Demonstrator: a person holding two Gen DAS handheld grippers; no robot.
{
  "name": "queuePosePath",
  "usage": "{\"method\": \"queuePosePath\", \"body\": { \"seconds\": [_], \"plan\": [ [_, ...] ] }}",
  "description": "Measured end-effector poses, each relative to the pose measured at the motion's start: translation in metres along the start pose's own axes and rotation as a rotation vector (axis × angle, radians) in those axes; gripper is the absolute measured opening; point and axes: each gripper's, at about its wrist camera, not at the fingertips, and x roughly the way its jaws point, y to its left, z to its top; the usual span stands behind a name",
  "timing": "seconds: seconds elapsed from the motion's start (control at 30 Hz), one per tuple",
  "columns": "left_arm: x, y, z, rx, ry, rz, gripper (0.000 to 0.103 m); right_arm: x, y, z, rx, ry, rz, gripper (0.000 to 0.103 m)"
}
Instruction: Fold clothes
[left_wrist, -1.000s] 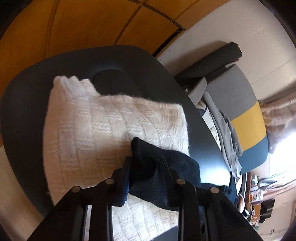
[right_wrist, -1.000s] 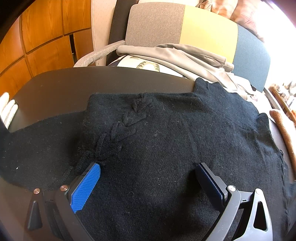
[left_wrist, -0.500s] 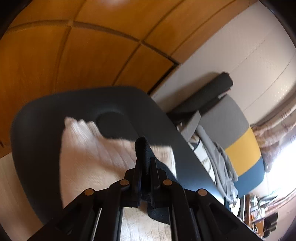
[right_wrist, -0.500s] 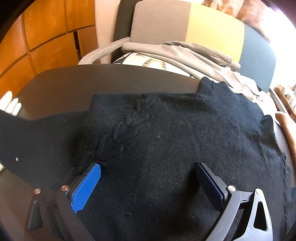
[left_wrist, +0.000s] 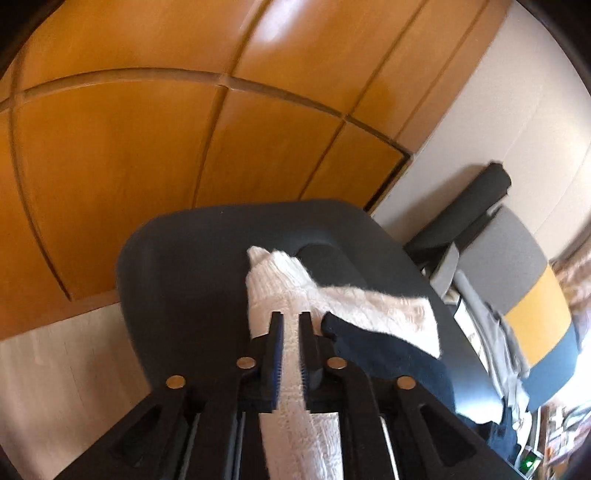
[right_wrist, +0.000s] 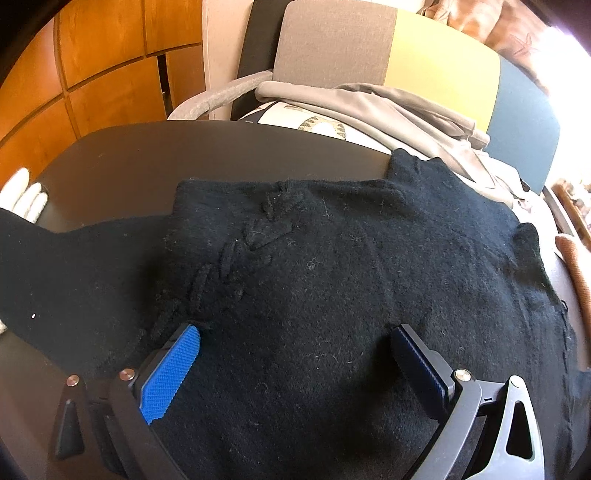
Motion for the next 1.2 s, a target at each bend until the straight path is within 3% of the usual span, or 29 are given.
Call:
{"method": "queuePosePath", "body": {
  "seconds": [0.07, 0.23, 0.33, 0.43, 0.5, 0.6, 0.73, 0.87, 0.97, 1.2],
  "plan": [
    [-0.013, -0.013, 0.002, 0.046, -0.023, -0.018, 0.016, -0.004, -0.004, 0.002, -0.001, 0.002, 0.020, 0.103],
    [-0.020, -0.119, -0.025, 0.383, 0.068, -0.242, 0.024, -0.026, -0.021, 0.014, 0.053, -0.080, 0.052, 0.103],
    [-0.004, -0.194, -0.066, 0.557, 0.155, -0.363, 0.025, -0.026, -0.027, 0.027, 0.046, -0.085, 0.045, 0.103],
    [0.020, -0.258, -0.117, 0.654, 0.265, -0.461, 0.025, -0.016, -0.031, 0.038, 0.058, -0.067, 0.029, 0.103],
    [0.037, -0.286, -0.146, 0.696, 0.323, -0.479, 0.025, -0.007, -0.033, 0.045, 0.065, -0.051, 0.033, 0.103],
    [0.067, -0.313, -0.184, 0.743, 0.401, -0.466, 0.025, 0.014, -0.030, 0.058, 0.030, -0.008, 0.031, 0.103],
    [0.097, -0.301, -0.212, 0.733, 0.419, -0.289, 0.025, 0.038, -0.026, 0.060, -0.006, 0.019, 0.004, 0.103],
    [0.107, -0.260, -0.212, 0.599, 0.405, -0.252, 0.018, 0.042, -0.026, 0.060, 0.003, -0.022, -0.024, 0.103],
    [0.101, -0.252, -0.213, 0.575, 0.380, -0.227, 0.013, 0.046, -0.028, 0.063, 0.009, -0.029, -0.035, 0.103],
    [0.089, -0.249, -0.222, 0.544, 0.343, -0.160, 0.013, 0.048, -0.027, 0.065, 0.014, -0.031, -0.040, 0.103]
  ]
}}
